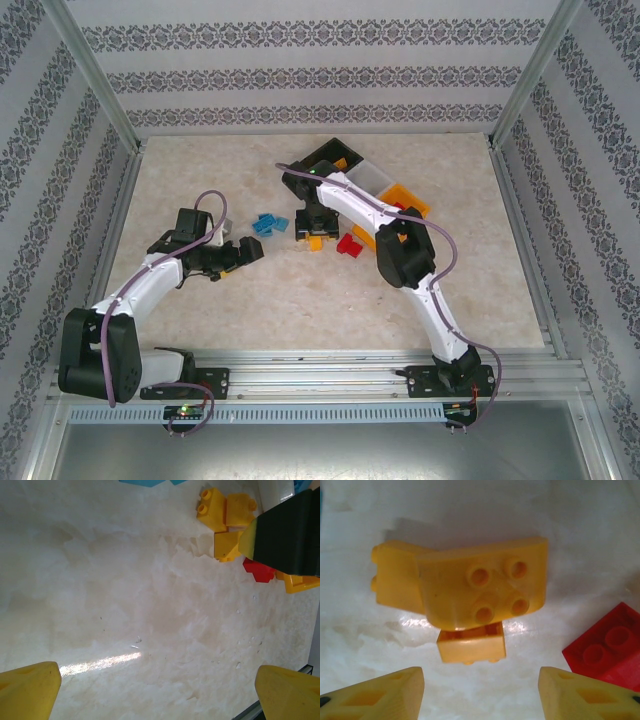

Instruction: Sort the legos into containers by color

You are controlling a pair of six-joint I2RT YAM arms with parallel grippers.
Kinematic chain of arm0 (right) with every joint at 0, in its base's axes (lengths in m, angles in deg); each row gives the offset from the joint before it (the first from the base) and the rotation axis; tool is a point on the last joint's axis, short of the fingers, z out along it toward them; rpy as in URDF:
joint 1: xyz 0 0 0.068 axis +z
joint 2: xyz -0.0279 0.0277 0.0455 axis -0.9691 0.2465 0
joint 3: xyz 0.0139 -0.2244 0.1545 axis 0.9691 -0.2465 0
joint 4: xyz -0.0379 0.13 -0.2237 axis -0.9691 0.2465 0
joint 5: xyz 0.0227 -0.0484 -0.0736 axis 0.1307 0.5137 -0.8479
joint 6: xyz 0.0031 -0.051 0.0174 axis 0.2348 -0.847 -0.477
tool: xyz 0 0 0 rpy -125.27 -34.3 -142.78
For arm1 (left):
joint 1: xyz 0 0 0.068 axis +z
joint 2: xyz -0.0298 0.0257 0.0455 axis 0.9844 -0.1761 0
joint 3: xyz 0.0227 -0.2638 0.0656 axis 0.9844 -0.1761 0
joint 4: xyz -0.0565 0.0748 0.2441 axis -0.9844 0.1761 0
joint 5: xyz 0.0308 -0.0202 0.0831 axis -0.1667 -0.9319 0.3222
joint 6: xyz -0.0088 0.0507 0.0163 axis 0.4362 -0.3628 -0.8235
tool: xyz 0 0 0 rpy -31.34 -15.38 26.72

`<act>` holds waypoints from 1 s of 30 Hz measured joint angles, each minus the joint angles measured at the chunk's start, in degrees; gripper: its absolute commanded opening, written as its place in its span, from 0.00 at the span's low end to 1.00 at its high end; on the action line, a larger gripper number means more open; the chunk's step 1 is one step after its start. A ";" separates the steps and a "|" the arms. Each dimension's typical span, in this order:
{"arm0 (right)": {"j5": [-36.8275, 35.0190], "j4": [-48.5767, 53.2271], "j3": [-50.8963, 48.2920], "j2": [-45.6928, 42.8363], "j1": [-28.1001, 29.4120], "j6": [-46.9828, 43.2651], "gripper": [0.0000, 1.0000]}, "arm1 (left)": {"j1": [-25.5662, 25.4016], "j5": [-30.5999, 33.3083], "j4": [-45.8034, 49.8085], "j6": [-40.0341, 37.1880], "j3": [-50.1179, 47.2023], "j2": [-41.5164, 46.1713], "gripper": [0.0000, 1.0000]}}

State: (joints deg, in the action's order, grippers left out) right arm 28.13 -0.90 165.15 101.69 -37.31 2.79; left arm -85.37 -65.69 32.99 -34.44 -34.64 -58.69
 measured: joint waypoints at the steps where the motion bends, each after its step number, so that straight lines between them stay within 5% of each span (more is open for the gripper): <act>1: 0.00 0.02 0.31 0.52 -0.07 -0.20 0.58 | 0.00 0.00 0.00 0.00 0.00 -0.07 1.00; 11: 0.04 0.26 2.60 3.78 -0.04 -0.52 0.48 | 0.00 0.00 0.00 -0.02 0.00 -0.55 1.00; 19: 0.09 0.24 2.60 4.68 -0.04 -0.28 0.30 | 0.00 0.00 0.00 -0.04 0.00 -1.22 1.00; 30: 1.84 -2.82 -6.32 -3.48 -0.09 2.08 0.28 | 0.00 -0.04 0.00 -0.04 0.00 -1.25 1.00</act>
State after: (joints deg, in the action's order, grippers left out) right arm 29.97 -3.72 158.83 98.21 -37.40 4.86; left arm -85.37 -65.74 32.99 -34.49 -34.64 -59.94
